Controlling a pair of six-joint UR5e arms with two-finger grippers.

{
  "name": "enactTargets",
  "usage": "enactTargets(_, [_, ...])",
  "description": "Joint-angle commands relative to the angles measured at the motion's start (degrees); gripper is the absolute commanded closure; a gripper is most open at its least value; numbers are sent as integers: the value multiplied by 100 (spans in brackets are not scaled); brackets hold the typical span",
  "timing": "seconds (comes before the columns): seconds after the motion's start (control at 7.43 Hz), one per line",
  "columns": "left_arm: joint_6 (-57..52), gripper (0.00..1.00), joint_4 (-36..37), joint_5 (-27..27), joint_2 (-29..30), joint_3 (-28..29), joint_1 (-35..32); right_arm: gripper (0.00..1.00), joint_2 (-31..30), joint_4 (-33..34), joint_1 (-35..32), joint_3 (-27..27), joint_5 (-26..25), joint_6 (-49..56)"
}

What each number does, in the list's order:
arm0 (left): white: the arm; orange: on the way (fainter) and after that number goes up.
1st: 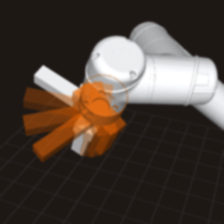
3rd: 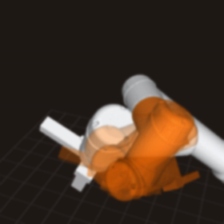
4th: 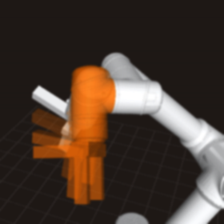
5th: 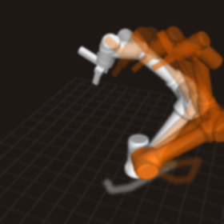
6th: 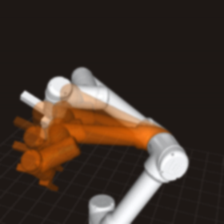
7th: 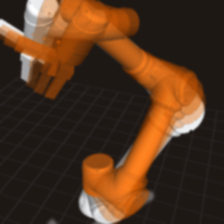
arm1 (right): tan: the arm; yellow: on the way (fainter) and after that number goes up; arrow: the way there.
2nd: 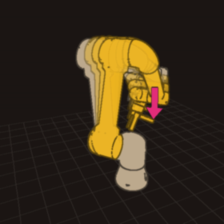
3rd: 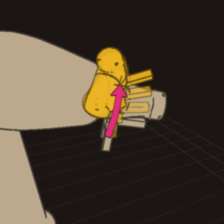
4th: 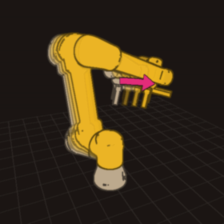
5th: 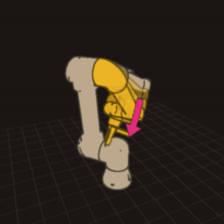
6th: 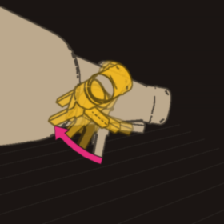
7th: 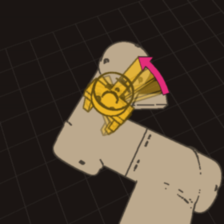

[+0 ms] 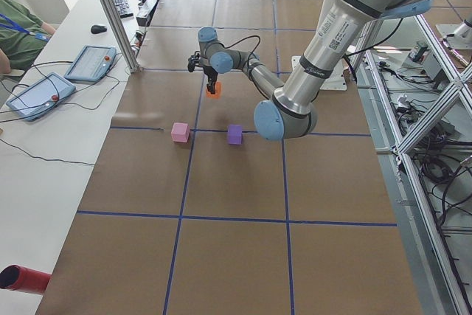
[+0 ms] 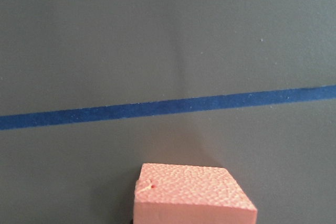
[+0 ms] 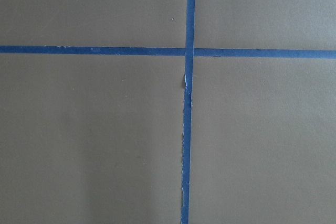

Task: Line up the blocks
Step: 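Carry the orange cube with the left gripper toward the pink cube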

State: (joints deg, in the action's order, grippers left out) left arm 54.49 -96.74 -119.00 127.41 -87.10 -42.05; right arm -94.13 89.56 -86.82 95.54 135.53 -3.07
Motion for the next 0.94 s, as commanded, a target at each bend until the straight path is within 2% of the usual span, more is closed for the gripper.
enactTargets(0.0, [26, 100, 471, -18, -188, -613, -145, 0, 0, 0, -2, 0, 0, -1])
enactTargets(0.13, [44, 100, 507, -27, -381, -781, -302, 0, 0, 0, -2, 0, 0, -1])
enactTargets(0.81, [-271, 100, 428, -44, -1349, -783, -935, 0, 0, 0, 7, 0, 0, -1])
